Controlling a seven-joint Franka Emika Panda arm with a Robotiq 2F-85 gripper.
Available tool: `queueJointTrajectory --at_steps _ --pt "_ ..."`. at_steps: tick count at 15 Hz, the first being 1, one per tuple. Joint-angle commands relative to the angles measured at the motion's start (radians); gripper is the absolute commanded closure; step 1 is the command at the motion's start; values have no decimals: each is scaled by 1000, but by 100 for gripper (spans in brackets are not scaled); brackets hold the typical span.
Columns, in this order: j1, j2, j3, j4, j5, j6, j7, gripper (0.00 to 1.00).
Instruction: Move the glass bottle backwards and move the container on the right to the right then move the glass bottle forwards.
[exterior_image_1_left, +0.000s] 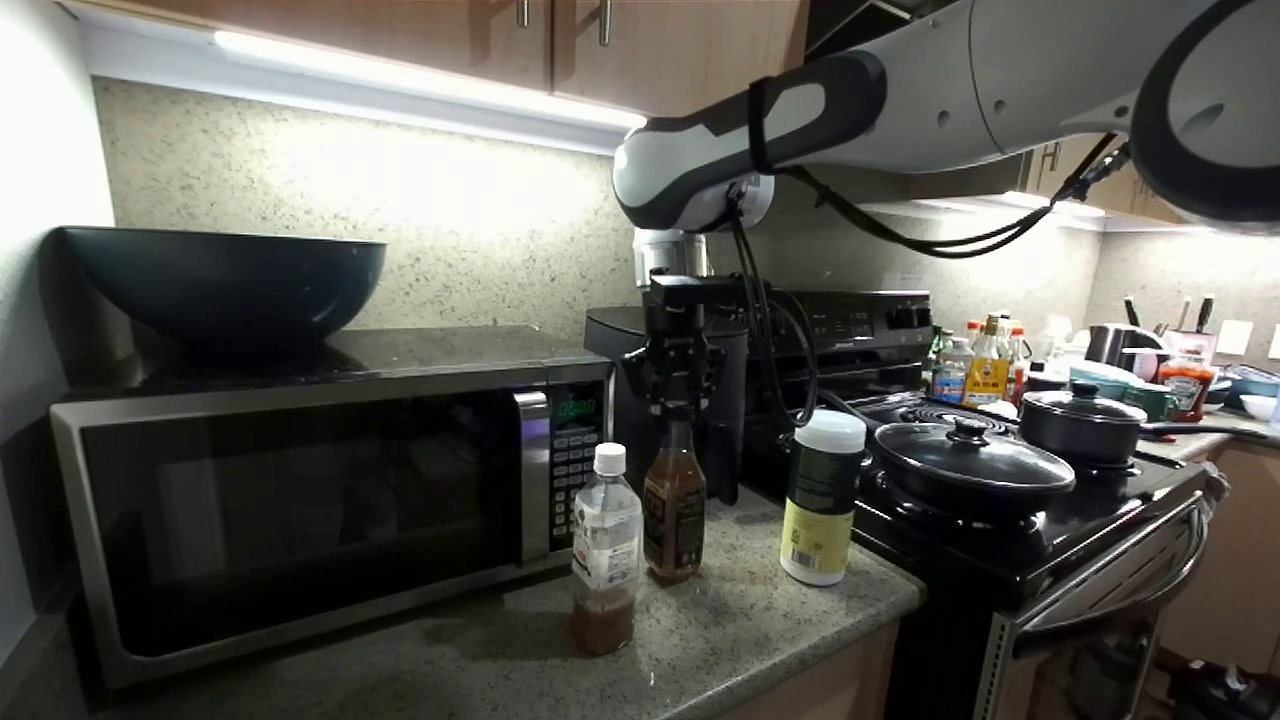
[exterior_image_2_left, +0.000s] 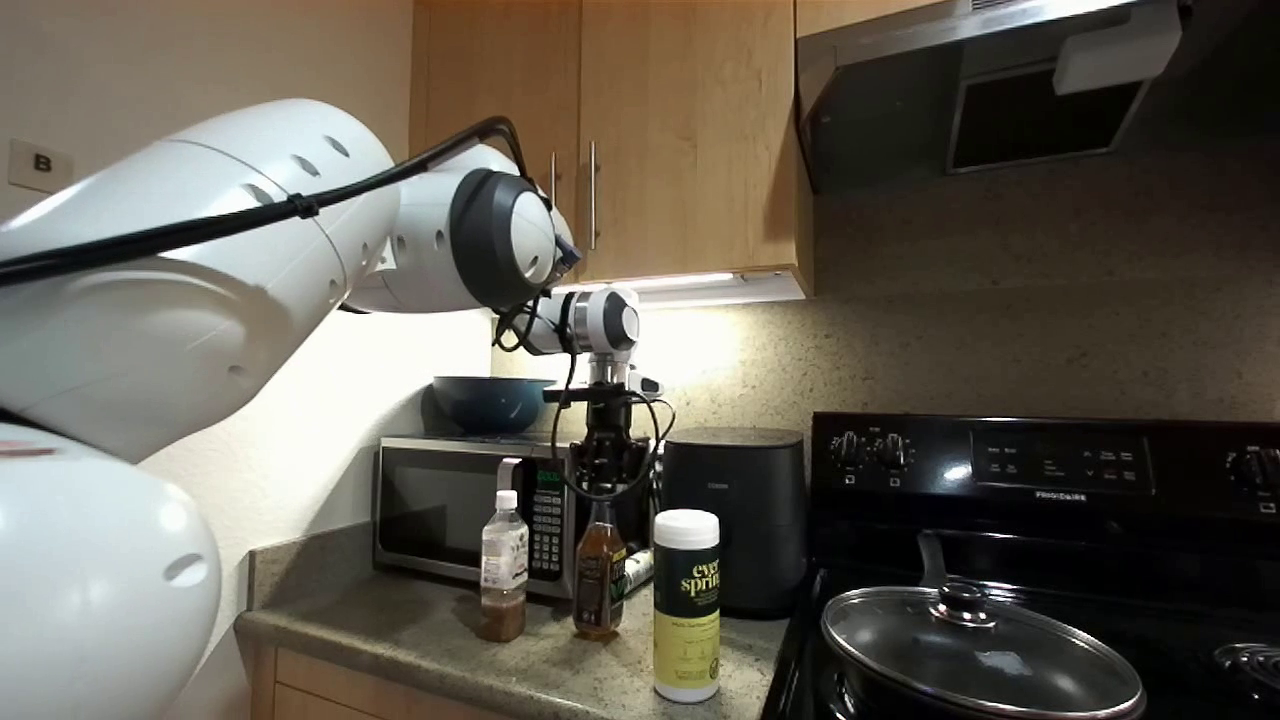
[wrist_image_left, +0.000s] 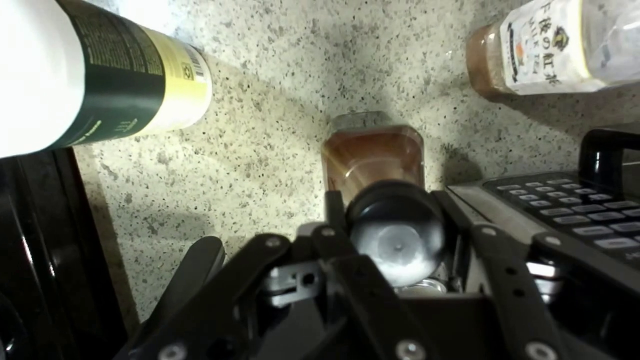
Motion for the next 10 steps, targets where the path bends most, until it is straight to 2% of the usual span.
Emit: queueJointTrajectory --at_steps 1,6,7,10 --pt "-2 6 4 7 -2 -5 2 55" --pt "-1 21 3 15 -2 -5 2 55" --pt "-1 21 3 16 -2 -5 2 80" --pt "-5 -25 1 -46 6 28 2 80"
